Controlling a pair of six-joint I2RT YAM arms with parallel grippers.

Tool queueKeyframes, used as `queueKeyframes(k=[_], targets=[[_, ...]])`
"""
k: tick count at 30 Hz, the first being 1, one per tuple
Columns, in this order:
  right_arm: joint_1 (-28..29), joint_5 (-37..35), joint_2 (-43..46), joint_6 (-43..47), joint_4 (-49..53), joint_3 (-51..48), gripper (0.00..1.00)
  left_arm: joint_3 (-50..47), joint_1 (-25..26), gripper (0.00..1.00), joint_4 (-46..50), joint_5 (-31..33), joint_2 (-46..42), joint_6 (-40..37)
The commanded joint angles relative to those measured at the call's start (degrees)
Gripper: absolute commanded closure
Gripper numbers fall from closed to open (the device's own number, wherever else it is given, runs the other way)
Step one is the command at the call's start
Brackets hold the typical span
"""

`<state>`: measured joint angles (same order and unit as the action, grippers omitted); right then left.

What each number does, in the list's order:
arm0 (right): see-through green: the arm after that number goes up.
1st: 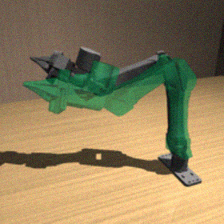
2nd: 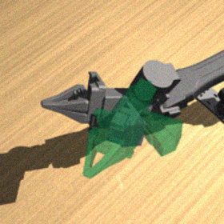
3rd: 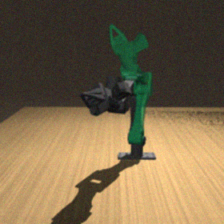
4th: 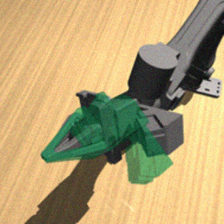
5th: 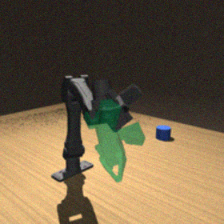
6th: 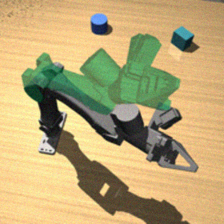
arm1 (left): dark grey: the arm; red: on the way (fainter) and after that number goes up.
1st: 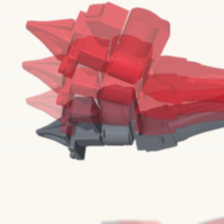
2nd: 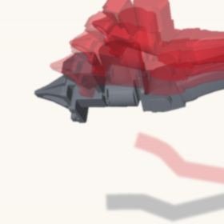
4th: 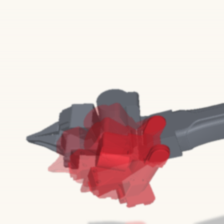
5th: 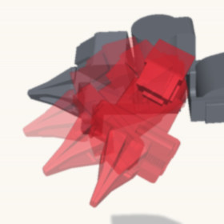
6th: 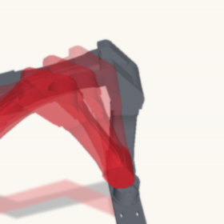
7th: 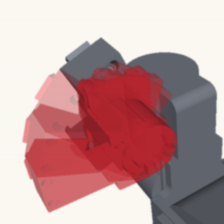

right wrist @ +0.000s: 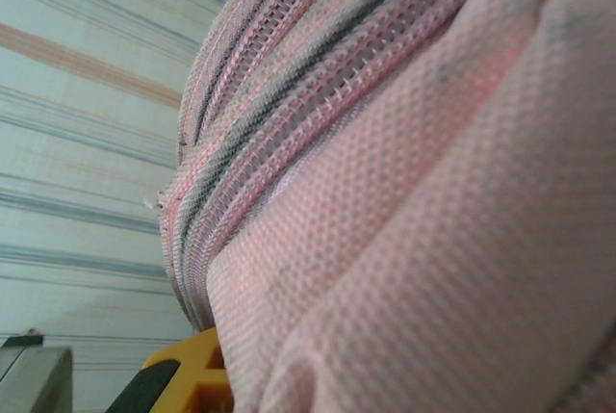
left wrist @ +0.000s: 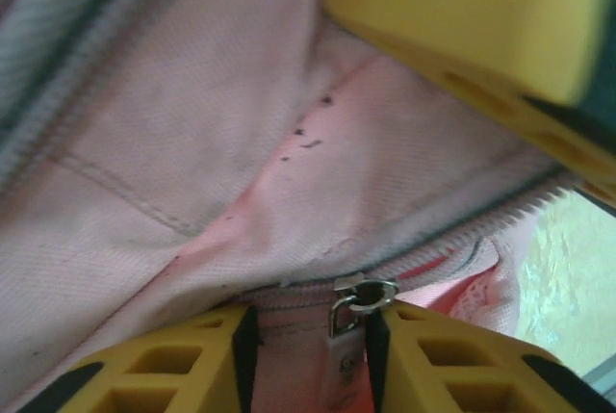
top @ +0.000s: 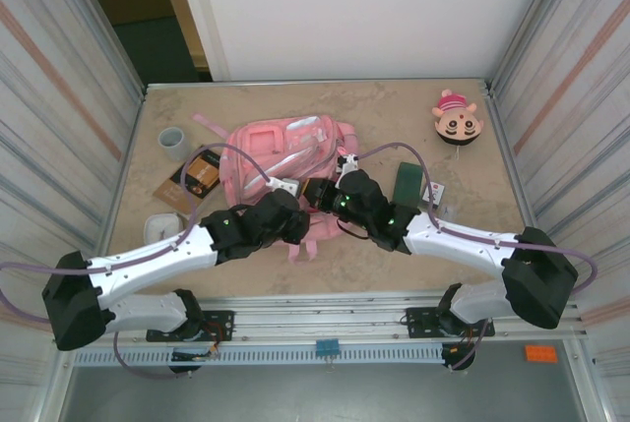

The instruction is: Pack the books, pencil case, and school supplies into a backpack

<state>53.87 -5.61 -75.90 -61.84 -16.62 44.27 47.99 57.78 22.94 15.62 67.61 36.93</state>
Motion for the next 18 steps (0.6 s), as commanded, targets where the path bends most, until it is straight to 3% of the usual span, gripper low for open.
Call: queueKeyframes(k=[1, 3, 5, 10, 18], targets=[[1.1, -1.6, 2.4, 2.3, -4.8, 4.0, 1.00, 0.5, -0.1, 0.80, 2.9, 5.5, 0.7, 2.9], [1.2, -1.9, 2.3, 2.8, -3.0, 4.5, 1.00, 0.3, -0.1, 0.92, 2.0, 5.3, 0.0, 2.1], [1.2, -2.3, 2.3, 3.8, -0.8, 4.8, 1.00, 0.0, -0.1, 0.98, 0.2, 3.3, -1.1, 0.2], [1.1, -1.1, 2.5, 8.2, 1.2, 4.3, 1.00, -1.4, -3.0, 1.00, -4.7, -8.9, -3.7, -1.1], [-0.4, 4.3, 4.8, 14.5, 3.0, 2.0, 1.00, -5.8, -12.7, 1.00, -10.2, -29.8, -6.6, 0.2]])
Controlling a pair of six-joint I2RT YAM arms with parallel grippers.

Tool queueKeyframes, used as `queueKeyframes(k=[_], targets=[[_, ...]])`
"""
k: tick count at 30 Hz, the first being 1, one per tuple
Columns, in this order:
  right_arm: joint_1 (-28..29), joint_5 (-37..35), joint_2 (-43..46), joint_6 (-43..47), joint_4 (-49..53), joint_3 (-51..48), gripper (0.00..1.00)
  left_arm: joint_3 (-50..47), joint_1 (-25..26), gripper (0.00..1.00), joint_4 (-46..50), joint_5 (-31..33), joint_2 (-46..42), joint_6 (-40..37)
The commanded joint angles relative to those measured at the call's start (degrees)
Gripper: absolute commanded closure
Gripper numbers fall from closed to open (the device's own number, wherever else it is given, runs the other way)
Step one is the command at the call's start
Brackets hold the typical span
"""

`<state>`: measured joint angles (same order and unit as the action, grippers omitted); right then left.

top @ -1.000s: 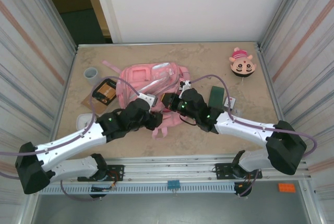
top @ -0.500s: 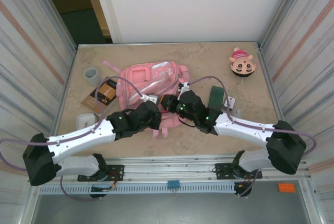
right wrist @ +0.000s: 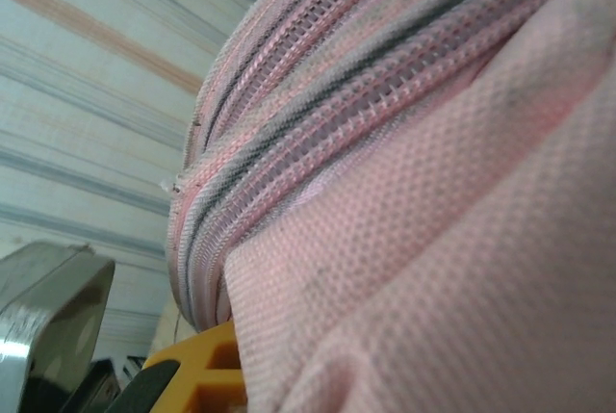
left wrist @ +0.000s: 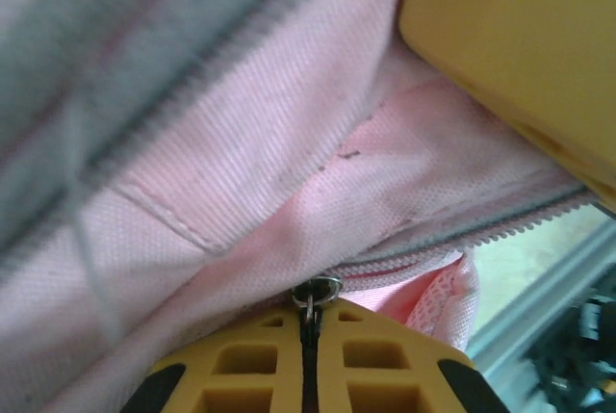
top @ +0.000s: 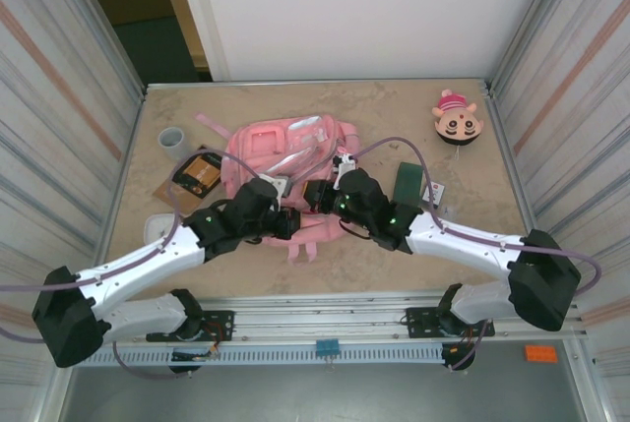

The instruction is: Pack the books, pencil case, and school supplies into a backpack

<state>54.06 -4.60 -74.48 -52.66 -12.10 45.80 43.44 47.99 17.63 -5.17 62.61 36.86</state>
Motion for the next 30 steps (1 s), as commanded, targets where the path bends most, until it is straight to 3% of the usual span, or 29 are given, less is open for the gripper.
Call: queueKeyframes(k=[1, 6, 11, 14, 17, 21, 27, 30], targets=[[-1.2, 4.7, 3.4, 6.3, -1.3, 0.6, 1.00, -1.6, -3.8, 1.00, -5.6, -11.6, -1.6, -0.1], [-4.2, 14.2, 2.6, 12.2, -0.1, 1.1, 1.00, -0.1, -7.8, 1.00, -3.8, -22.8, 0.7, -2.8], [-4.7, 19.0, 2.2, 19.6, 2.7, 1.8, 1.00, 2.4, -10.2, 1.00, 0.8, -25.8, 2.8, -2.9], [-5.0, 19.5, 2.6, 22.2, 4.6, 1.7, 1.00, 6.0, -10.4, 1.00, 8.3, -27.1, 4.7, -9.8], [-7.2, 20.4, 3.7, 22.3, 8.0, 2.2, 1.00, 10.4, -10.4, 1.00, 18.7, -23.3, 6.2, -20.0], [-11.6, 23.0, 7.7, 20.6, 10.3, 1.2, 1.00, 11.8, -10.5, 1.00, 24.7, -13.7, 5.3, -27.8], [-20.2, 31.9, 11.7, 16.3, 11.9, 1.3, 1.00, 9.1, -12.3, 1.00, 24.9, -6.5, 2.8, -30.9], [-23.1, 32.4, 13.0, 13.8, 12.6, 1.7, 0.98, 7.8, -13.3, 1.00, 22.3, -7.4, 1.0, -28.1]])
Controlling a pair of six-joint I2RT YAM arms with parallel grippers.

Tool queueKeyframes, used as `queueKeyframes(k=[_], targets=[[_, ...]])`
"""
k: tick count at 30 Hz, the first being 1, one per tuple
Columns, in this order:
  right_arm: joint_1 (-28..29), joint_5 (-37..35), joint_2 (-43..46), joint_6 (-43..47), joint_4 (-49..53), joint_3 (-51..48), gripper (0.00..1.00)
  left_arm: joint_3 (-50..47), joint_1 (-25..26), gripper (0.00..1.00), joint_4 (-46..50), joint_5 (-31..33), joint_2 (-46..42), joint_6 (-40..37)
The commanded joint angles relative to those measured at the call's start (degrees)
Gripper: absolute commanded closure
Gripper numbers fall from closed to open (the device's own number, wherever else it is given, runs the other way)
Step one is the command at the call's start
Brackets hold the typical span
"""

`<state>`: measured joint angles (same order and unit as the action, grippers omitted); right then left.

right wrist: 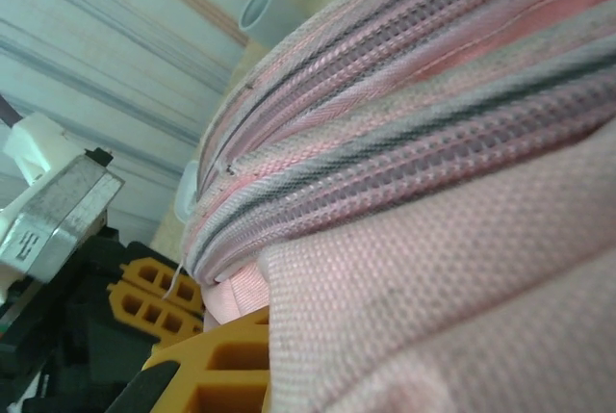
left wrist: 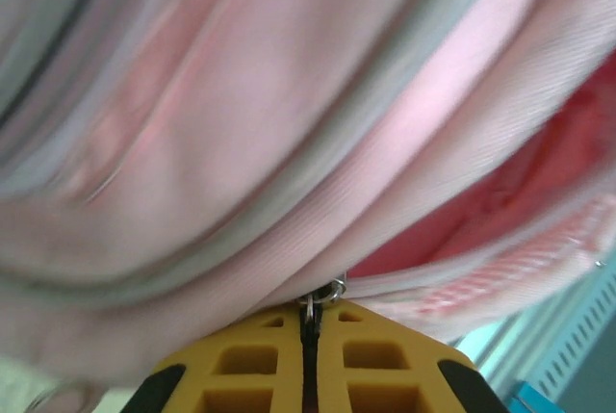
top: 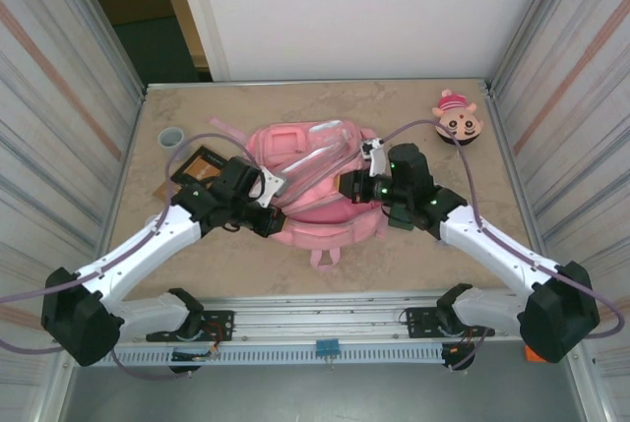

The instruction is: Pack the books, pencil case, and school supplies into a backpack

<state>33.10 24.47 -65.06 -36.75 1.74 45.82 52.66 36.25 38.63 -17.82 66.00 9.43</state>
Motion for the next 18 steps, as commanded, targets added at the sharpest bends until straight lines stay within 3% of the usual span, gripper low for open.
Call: queueKeyframes(k=[1, 3, 6, 10, 14, 16, 18], targets=[[-2.4, 2.1, 3.9, -4.4, -1.6, 1.2, 0.84, -1.9, -1.5, 1.00, -1.0, 2.9, -3.2, 0.6], [-1.5, -0.5, 4.2, -10.6, -5.9, -1.4, 0.51, -3.1, -1.5, 1.00, -6.8, -0.8, -4.9, 4.6], [4.7, -8.6, 4.1, -20.7, -16.5, -8.2, 0.33, -5.5, -1.3, 1.00, -16.3, -2.8, -6.8, 11.3], [14.2, -20.9, 2.1, -24.8, -18.9, -9.4, 0.32, -5.1, -0.3, 1.00, -19.0, -2.4, -6.5, 12.4], [17.9, -25.6, -1.5, -25.9, -20.6, -7.2, 0.33, -3.7, 1.3, 1.00, -17.9, -2.9, -5.4, 11.0], [17.9, -25.4, -3.7, -25.8, -20.5, -5.5, 0.40, -3.8, 2.0, 1.00, -17.8, -2.6, -5.3, 10.9], [17.6, -24.8, -4.8, -25.6, -20.1, -4.4, 0.57, -4.3, 2.5, 1.00, -17.3, -1.3, -5.5, 10.8]])
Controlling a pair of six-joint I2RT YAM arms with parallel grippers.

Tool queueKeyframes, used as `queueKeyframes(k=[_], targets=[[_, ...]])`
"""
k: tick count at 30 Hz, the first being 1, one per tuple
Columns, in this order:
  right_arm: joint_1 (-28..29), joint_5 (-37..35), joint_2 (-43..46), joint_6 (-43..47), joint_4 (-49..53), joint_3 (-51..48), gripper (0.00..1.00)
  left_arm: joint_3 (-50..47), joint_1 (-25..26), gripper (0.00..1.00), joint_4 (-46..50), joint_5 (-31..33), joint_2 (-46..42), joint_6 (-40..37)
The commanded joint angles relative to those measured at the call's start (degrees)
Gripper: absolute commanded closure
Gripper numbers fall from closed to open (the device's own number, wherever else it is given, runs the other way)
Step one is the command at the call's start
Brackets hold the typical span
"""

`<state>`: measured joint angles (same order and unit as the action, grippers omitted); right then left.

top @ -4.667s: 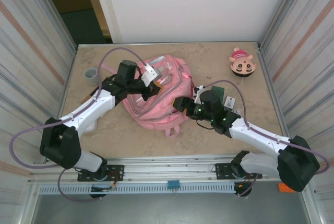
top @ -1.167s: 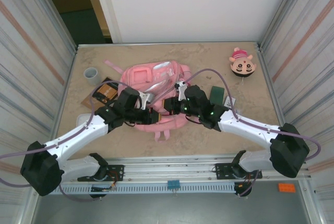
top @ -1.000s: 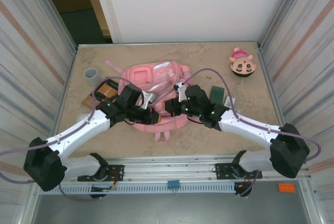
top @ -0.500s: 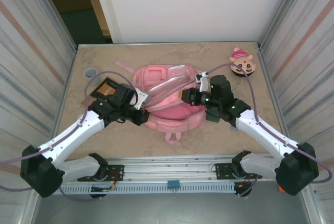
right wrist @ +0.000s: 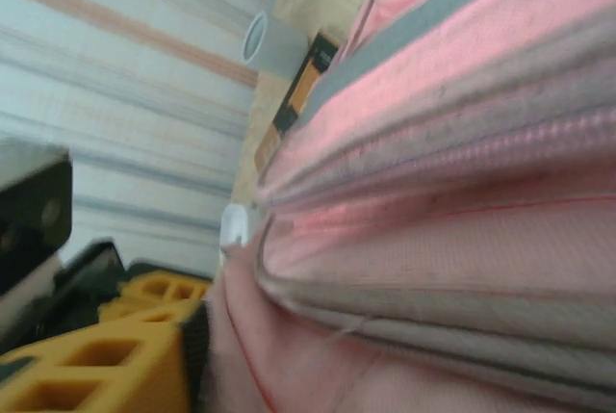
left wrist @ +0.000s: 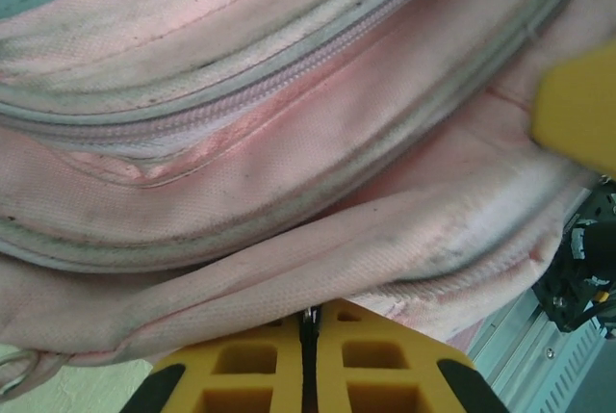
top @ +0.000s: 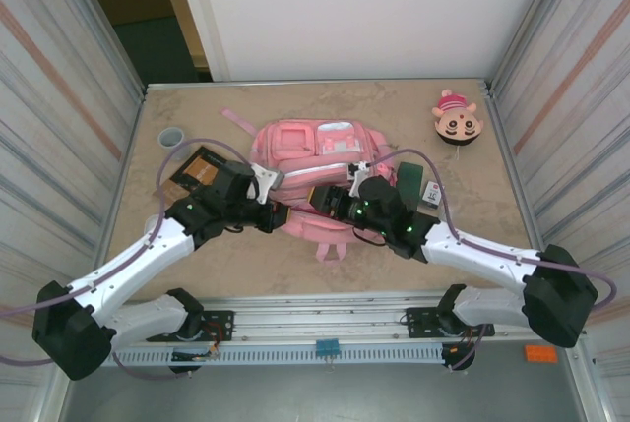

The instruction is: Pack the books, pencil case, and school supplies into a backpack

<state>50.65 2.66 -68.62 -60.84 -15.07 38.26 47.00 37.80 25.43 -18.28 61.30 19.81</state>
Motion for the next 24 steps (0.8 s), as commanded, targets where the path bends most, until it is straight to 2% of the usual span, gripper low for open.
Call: queueKeyframes(k=[1, 4, 6, 9, 11, 13, 17, 21, 24], targets=[[-0.3, -2.3, -1.3, -1.1, -2.9, 3.6, 0.65, 0.9, 1.0, 1.00, -3.6, 0.2, -1.2, 0.5], [-3.0, 2.8, -0.1, 1.3, -1.2, 4.4, 0.89, -0.5, 0.2, 1.00, -0.3, 6.7, -2.7, 0.3], [-5.9, 8.9, 1.2, 3.5, 1.2, 5.5, 0.96, -2.0, -2.6, 1.00, 1.2, 8.3, -3.8, -0.1], [-10.6, 21.1, 2.1, 9.9, 7.7, 10.2, 0.95, -4.5, -6.6, 1.00, 1.6, 8.5, -5.8, -0.3], [-12.7, 28.6, 1.3, 16.6, 16.7, 15.8, 0.95, -5.6, -7.6, 1.00, 0.8, 8.7, -6.8, -1.5], [-14.3, 32.0, 0.4, 22.3, 25.1, 21.2, 0.97, -6.7, -8.3, 1.00, -0.6, 9.8, -7.1, -2.7], [-19.2, 41.3, 0.2, 23.9, 27.6, 26.5, 0.97, -8.7, -12.2, 1.00, -3.8, 11.2, -6.1, -3.5], [-22.4, 44.0, -0.2, 27.8, 35.8, 32.5, 0.97, -9.9, -16.5, 1.00, -7.8, 13.2, -3.9, -3.6], [-23.9, 46.3, 0.6, 28.0, 35.6, 34.3, 0.97, -11.0, -19.7, 1.00, -12.7, 14.6, -1.1, -3.9]])
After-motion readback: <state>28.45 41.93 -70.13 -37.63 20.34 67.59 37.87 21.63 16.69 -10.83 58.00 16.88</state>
